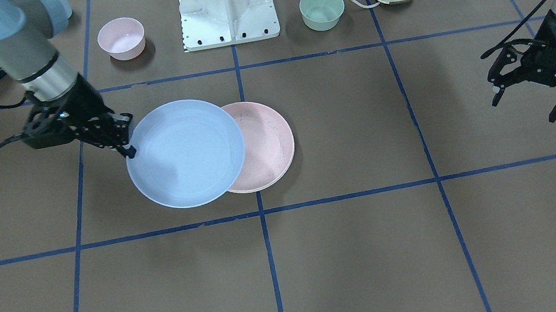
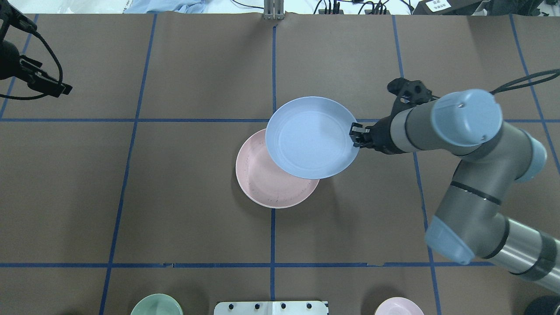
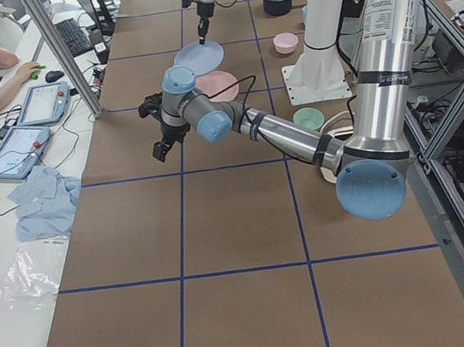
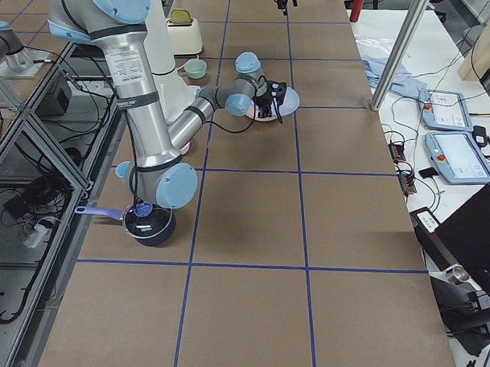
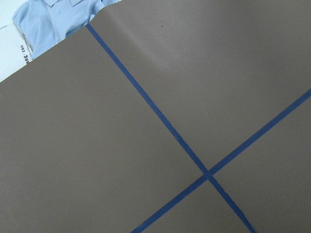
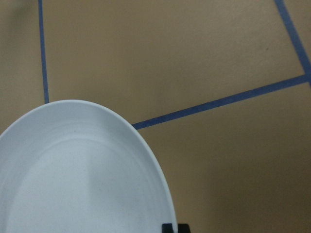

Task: Stack three plates with pink and blue
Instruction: 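Carry the light blue plate over the pink plate and lower it on top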

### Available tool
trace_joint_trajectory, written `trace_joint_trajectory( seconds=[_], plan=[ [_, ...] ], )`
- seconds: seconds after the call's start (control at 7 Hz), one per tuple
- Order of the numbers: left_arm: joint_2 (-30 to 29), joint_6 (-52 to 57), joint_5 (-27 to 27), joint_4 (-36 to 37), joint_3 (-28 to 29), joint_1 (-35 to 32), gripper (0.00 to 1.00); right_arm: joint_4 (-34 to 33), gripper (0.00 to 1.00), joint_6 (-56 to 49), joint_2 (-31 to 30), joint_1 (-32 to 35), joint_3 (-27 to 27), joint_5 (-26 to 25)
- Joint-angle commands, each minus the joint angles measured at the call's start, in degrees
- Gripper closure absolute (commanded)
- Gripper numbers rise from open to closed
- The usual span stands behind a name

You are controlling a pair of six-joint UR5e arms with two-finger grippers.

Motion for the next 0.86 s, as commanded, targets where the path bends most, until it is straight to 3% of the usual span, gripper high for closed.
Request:
trace_joint_trajectory(
  seconds=[0.0,0.14,0.29,0.57,0.71],
  plan=[
    [0.07,-0.02,-0.01,-0.04,0.08,0.0,0.0,-5.16,1.0,4.52,5.42,-7.38,-1.12,-7.1],
    [0.07,-0.02,-0.01,-0.04,0.17,0.0,0.0,-5.08,1.0,4.62,6.74,-8.19,-3.22,-8.25],
    [-0.02,-0.02,-0.01,-0.04,0.17,0.0,0.0,-5.08,0.77,4.54,7.45,-8.2,-4.37,-8.35],
    [-0.02,-0.19,-0.01,0.05,0.17,0.0,0.0,-5.25,0.01,4.1,7.9,-8.2,-5.09,-10.8],
    [-0.02,-0.19,-0.01,-0.04,0.25,0.0,0.0,-5.34,0.0,3.75,8.07,-7.76,-5.17,-10.72]
  ],
)
